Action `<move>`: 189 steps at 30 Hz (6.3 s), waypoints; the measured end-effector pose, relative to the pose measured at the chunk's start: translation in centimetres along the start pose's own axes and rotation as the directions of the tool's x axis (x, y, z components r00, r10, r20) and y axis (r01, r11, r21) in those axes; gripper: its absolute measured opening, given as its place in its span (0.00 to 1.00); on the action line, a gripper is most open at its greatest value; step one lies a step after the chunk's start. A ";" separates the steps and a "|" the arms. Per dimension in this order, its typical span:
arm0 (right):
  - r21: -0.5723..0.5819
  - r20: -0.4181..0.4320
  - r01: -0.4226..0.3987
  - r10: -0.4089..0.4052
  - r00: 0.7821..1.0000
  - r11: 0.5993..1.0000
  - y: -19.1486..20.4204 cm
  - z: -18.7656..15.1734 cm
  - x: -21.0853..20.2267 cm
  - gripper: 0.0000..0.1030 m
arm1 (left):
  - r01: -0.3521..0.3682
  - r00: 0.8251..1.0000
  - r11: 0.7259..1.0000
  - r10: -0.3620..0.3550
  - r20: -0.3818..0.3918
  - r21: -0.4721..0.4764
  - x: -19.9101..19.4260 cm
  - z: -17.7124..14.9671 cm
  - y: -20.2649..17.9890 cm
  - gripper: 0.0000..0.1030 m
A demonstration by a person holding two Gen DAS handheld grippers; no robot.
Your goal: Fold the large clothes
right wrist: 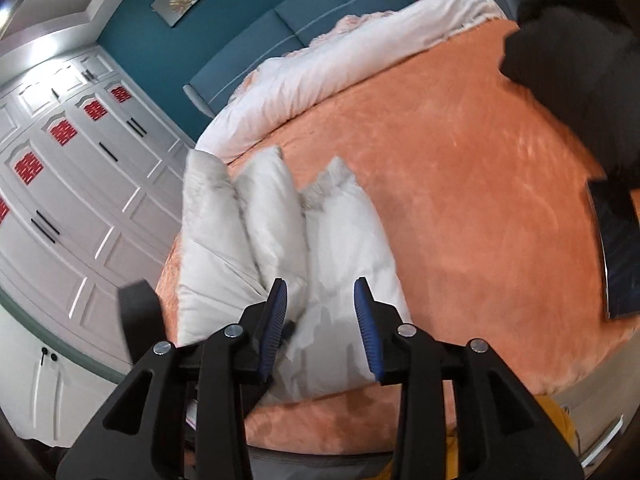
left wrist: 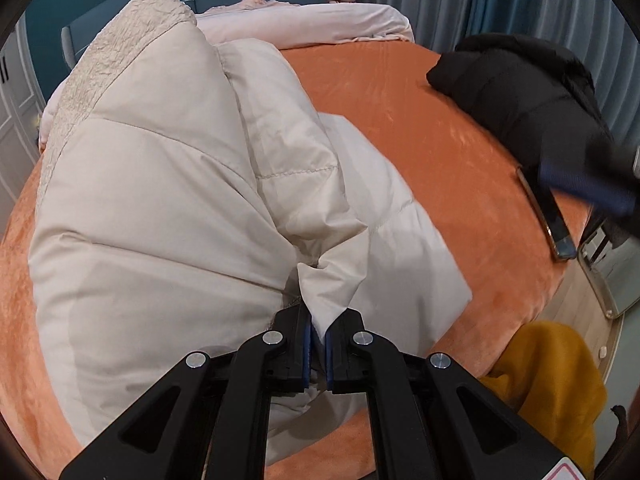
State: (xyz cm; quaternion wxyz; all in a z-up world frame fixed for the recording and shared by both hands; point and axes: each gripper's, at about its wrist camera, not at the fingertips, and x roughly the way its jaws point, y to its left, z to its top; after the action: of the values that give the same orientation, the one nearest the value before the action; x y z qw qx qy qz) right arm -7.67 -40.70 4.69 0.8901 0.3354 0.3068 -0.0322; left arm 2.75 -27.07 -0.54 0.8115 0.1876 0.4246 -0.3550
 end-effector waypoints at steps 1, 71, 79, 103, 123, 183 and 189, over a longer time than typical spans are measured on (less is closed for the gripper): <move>-0.018 0.006 -0.001 0.001 1.000 1.000 0.5 1.0 0.3 0.42 | -0.003 1.000 1.000 0.003 -0.001 0.002 0.1 -0.1 0.0 0.02; 0.162 -0.307 0.027 0.024 0.952 0.986 -3.5 -2.7 14.0 0.71 | 0.037 0.968 0.382 0.214 0.128 -0.923 -12.8 -21.0 33.6 0.74; 0.010 -0.245 0.020 -0.017 0.969 1.000 1.9 -2.0 7.6 0.07 | 0.069 0.979 0.517 0.127 0.156 -0.853 -15.4 -20.1 32.7 0.09; -0.369 -0.176 0.041 -0.113 0.978 0.929 13.6 0.1 15.0 0.20 | -0.130 0.941 0.780 0.292 0.172 -0.612 -14.8 -10.4 30.0 0.43; -0.227 -0.142 0.264 -0.300 0.943 0.937 7.1 -1.4 12.9 0.05 | -0.282 0.925 0.702 0.381 0.009 -0.654 -12.0 -16.4 33.7 0.40; 0.143 -0.454 -0.252 0.290 0.843 0.957 4.8 -12.5 11.7 0.00 | -0.022 0.994 0.998 0.015 0.109 0.065 -11.1 -1.6 -0.6 0.07; 0.056 -0.208 -0.079 0.089 0.974 0.995 -2.1 -5.5 1.7 0.09 | -0.028 0.997 0.990 0.018 0.070 0.135 -8.2 -1.8 -3.3 0.07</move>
State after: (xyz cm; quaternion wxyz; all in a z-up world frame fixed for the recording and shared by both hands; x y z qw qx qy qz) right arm -9.74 -38.65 -0.70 0.8451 0.3705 0.3838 0.0337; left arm -3.78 -24.81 5.17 0.8149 0.2351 0.3693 -0.3799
